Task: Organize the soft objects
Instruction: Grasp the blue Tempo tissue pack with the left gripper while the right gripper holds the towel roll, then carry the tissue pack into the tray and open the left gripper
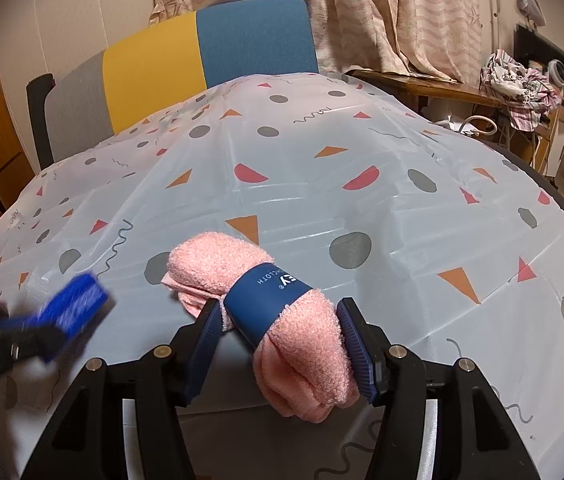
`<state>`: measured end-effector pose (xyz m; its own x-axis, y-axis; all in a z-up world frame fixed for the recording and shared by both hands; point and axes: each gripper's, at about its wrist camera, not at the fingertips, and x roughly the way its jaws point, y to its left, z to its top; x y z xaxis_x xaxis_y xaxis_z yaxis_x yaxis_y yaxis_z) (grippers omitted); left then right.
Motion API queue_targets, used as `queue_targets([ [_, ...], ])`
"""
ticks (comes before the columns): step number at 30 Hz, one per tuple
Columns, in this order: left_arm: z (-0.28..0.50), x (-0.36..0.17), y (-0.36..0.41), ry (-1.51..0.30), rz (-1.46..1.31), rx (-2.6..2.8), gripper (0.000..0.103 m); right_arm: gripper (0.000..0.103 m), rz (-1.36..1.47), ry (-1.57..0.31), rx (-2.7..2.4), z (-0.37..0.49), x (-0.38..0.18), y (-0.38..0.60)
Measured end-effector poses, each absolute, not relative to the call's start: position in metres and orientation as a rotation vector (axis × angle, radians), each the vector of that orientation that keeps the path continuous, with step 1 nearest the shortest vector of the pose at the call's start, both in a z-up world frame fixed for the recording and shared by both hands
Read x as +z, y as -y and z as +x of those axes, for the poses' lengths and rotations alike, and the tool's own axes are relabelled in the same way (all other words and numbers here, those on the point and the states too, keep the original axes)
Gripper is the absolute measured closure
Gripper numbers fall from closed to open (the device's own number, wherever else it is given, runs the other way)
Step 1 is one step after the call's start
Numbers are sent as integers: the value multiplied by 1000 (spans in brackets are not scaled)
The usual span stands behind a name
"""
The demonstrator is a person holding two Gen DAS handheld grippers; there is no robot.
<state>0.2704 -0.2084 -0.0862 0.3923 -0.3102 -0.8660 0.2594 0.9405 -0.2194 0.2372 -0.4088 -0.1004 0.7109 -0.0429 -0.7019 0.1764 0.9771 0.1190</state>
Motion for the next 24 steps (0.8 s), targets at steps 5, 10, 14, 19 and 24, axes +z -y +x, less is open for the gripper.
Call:
queue_targets([
  [5,258,-90,214,-1098,4,-361,48,44,170,-773,-128,237,-100,406],
  [10,271,-91,229,-1101,27,-344,38,44,170,-774,-129,237,-100,406],
  [14,276,-103,233,-1129,61,-322,40,43,170,-773,-129,237,-100,406],
  [19,271,-102,221,-1097,21,-303,50,43,169,-774,-130,237,-100,406],
  [24,260,-91,206,-1076,-30,-299,50,43,168,-777,-132,237,-100,406],
])
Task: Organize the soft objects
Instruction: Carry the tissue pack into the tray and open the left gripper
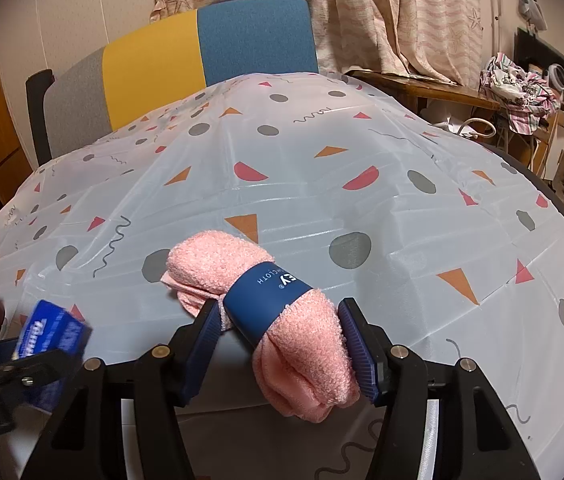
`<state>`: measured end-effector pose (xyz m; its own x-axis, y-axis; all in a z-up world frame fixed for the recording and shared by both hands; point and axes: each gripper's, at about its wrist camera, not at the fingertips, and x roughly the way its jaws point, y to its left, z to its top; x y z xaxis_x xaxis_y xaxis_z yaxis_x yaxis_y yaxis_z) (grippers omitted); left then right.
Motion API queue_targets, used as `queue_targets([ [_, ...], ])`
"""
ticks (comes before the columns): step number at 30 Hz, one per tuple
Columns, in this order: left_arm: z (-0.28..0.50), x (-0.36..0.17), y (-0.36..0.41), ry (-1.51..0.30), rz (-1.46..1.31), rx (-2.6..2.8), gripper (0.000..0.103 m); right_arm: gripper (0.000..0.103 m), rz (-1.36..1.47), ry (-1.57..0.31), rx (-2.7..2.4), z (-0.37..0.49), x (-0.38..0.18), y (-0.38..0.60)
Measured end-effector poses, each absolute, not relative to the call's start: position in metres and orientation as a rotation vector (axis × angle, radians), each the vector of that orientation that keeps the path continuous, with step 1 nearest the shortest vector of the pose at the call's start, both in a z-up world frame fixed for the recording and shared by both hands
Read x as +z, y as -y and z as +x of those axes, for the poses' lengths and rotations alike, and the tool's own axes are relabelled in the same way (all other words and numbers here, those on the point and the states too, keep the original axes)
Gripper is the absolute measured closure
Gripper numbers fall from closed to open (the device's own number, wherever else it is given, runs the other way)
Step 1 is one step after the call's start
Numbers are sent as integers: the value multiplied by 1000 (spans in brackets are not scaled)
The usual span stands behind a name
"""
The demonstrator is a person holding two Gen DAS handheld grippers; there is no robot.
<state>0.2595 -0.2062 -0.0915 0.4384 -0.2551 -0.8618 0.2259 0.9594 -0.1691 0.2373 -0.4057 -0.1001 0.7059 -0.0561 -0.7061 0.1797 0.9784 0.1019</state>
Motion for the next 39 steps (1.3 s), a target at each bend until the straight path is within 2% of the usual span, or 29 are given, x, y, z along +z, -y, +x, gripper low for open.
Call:
queue_targets([
  [12,204,-42,163,-957,-109,-348,50,44,131,-775,-151,237,-99,400],
  [23,174,0,51,-847,-221,-225,50,49,75,-754,-155,235,-94,391],
  [31,181,-16,-30,-861,-289,-61,50,51,47,-733,-173,232,-91,387],
  [39,200,-57,-65,-980,-265,36,48,52,41,-713,-193,226,-87,386],
])
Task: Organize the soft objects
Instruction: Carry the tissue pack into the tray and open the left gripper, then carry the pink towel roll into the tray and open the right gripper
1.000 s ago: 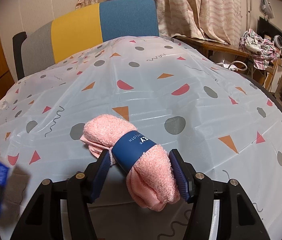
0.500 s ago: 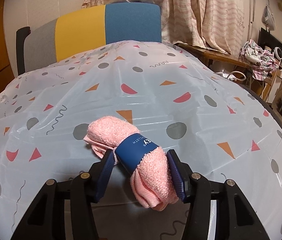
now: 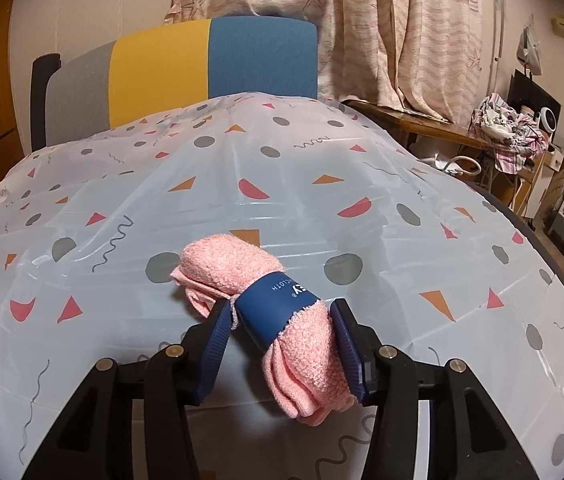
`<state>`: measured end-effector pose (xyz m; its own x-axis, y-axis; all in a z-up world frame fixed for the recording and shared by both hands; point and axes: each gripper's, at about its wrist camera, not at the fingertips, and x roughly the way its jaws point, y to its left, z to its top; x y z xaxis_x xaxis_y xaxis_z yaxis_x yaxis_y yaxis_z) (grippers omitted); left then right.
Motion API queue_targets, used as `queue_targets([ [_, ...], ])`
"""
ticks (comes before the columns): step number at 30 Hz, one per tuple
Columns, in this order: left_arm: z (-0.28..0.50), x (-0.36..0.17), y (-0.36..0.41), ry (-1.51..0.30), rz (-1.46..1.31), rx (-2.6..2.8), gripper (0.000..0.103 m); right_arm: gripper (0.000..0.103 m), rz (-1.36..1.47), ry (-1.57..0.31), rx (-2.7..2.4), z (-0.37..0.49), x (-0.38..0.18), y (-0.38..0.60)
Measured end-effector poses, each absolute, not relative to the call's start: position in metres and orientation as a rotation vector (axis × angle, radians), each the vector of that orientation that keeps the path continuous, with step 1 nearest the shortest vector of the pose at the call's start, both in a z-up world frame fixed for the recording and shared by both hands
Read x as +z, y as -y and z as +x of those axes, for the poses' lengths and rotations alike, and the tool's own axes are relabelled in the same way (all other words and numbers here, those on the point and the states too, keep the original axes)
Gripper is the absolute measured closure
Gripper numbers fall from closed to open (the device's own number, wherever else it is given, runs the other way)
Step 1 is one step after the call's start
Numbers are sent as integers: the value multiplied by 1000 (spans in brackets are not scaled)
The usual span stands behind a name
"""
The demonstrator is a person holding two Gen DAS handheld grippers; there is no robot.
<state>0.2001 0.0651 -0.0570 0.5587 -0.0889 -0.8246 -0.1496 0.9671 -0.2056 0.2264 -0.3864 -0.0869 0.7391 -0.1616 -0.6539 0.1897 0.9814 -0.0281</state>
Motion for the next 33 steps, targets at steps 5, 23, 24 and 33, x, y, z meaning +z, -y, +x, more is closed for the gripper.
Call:
queue_targets([
  [5,193,-61,-67,-969,-299,-1,39,52,48,-717,-202,227,-87,388],
  [23,131,-37,-52,-835,-248,-107,39,60,52,-750,-99,214,-75,378],
  [24,129,-37,-52,-835,-252,-112,39,40,35,-765,-62,216,-74,376],
  [33,113,-37,-53,-827,-295,-134,39,12,-176,-914,-11,250,-80,370],
])
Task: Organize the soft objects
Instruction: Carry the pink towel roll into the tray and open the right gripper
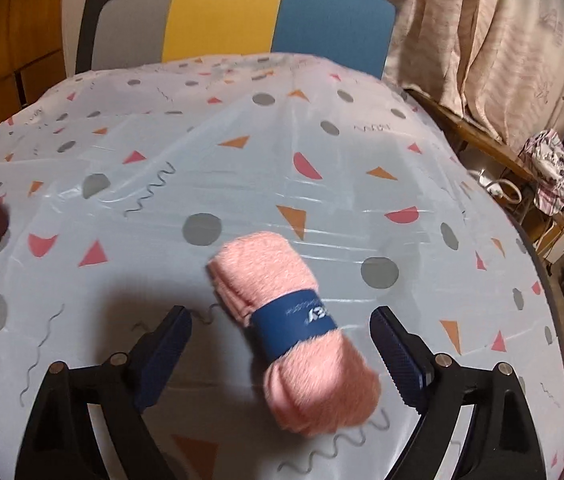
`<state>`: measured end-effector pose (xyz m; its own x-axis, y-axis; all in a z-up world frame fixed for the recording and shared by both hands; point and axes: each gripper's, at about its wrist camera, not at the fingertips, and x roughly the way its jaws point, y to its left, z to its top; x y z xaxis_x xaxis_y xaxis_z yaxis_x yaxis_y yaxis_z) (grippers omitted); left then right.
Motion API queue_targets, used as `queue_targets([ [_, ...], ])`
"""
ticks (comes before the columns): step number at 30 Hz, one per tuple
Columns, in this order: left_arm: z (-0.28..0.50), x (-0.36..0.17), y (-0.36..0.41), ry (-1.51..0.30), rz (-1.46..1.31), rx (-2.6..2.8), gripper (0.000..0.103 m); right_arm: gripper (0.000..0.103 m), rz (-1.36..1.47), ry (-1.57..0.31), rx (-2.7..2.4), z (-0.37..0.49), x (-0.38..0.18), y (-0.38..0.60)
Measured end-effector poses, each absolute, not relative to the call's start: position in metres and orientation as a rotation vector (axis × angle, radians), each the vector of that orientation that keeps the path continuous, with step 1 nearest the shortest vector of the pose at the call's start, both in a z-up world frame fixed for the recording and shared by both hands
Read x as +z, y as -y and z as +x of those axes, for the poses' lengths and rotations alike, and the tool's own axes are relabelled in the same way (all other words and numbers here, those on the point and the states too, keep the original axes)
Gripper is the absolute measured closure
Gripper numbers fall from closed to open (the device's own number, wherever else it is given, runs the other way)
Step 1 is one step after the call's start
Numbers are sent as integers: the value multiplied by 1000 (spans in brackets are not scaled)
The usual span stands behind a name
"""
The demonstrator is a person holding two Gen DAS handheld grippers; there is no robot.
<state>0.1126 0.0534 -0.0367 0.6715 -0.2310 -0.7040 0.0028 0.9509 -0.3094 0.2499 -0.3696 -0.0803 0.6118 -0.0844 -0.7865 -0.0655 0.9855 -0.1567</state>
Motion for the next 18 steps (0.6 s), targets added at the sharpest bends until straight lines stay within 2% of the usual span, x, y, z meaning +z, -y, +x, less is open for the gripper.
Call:
queue_targets([
  [2,111,-36,-53,-828,-296,-137,39,16,-150,-950,-19,258,-86,377],
  [4,110,-36,-52,-832,-292,-141,39,37,-126,-1004,-9,265,-95,380],
  [5,110,-36,-52,-831,-293,-141,39,37,-127,-1022,-3,266,-98,379],
  [7,109,-36,-52,-825,-299,-142,39,53,-116,-1006,-11,262,-95,378],
  [8,108,-36,-52,-823,-301,-141,39,53,-101,-1009,-13,260,-94,377],
  [12,106,-35,-53,-818,-309,-144,39,64,-59,-970,7,248,-80,367],
  [18,101,-33,-59,-809,-321,-141,39,65,-35,-890,91,232,-52,330],
])
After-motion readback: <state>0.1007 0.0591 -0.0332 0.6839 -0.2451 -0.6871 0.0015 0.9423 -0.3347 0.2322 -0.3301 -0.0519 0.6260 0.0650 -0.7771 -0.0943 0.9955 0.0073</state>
